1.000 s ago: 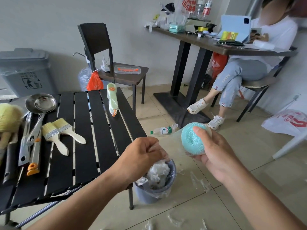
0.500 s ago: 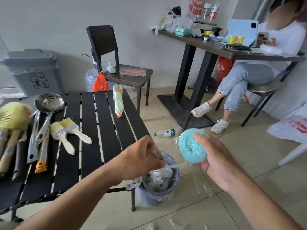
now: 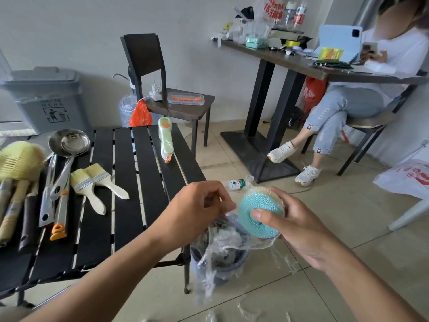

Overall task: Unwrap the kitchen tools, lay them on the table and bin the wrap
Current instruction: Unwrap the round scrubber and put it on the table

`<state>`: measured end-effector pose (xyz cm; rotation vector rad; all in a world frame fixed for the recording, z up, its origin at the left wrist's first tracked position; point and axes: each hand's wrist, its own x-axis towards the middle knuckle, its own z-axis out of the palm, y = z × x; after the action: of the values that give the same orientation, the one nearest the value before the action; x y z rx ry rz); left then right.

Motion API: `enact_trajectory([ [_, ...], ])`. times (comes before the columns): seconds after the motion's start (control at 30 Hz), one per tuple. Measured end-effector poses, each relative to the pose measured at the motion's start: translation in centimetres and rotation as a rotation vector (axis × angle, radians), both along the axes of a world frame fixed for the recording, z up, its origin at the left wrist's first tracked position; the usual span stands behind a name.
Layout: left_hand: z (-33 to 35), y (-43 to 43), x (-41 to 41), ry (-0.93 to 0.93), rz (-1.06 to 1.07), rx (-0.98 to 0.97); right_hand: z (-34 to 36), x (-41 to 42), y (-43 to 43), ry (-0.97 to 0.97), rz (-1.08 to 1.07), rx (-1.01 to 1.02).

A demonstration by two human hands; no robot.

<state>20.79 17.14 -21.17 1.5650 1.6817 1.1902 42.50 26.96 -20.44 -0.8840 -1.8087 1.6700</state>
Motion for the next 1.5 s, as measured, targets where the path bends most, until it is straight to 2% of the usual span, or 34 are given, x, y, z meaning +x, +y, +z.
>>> enact_trajectory([
  [0.13,-0.2,-0.2,0.1,0.018,0.132,0.055,0.2,0.3,0.2,-0.047,0.076,-0.014],
  [0.3,-0.2,-0.3,1.4,-0.268,0.032,-0.043,0.1,0.0,-0.4,-0.057,0.184,-0.044],
  [0.43,-0.2,-0.3,1.6,-0.259,0.064,0.014,0.2,-0.1,-0.5,-0.061,0.204,-0.014],
  [0.53,-0.5,-0.2,1.5,-0.262,0.198,0.048,0.0,-0.1,-0.5,-0.074,0.201,0.050],
  [0.67,-1.0,0.3,0.8,-0.471,0.418,-0.028,0.3,0.0,-0.5,-0.017,0.243,0.025],
  [0.77,-1.2,0.8,0.0,-0.650,0.500,-0.062,0.4,0.1,-0.4,0.059,0.288,-0.077],
  [0.87,-1.1,1.2,-0.5,-0.903,0.465,-0.032,0.4,0.1,-0.5,0.138,0.302,-0.199],
  [0.93,-1.1,1.2,-0.6,-0.978,0.378,-0.042,0.3,-0.1,-0.5,0.212,0.267,-0.284],
  [1.07,-0.8,0.8,-0.3,-0.933,0.161,-0.210,0.6,-0.2,-0.5,0.333,0.149,-0.364],
  [1.17,-0.3,0.3,0.1,-0.848,-0.032,-0.358,0.3,-0.1,-0.2,0.332,0.166,-0.390],
  [1.27,-0.2,-0.2,0.8,-0.748,-0.194,-0.396,0.3,-0.1,-0.1,0.379,0.163,-0.483],
  [1.33,-0.3,-0.2,1.1,-0.766,-0.171,-0.399,0.1,0.0,0.0,0.427,0.140,-0.586],
  [1.5,0.0,0.0,1.0,-0.689,0.026,-0.295,-0.7,-0.1,0.9,0.375,0.012,-0.644],
])
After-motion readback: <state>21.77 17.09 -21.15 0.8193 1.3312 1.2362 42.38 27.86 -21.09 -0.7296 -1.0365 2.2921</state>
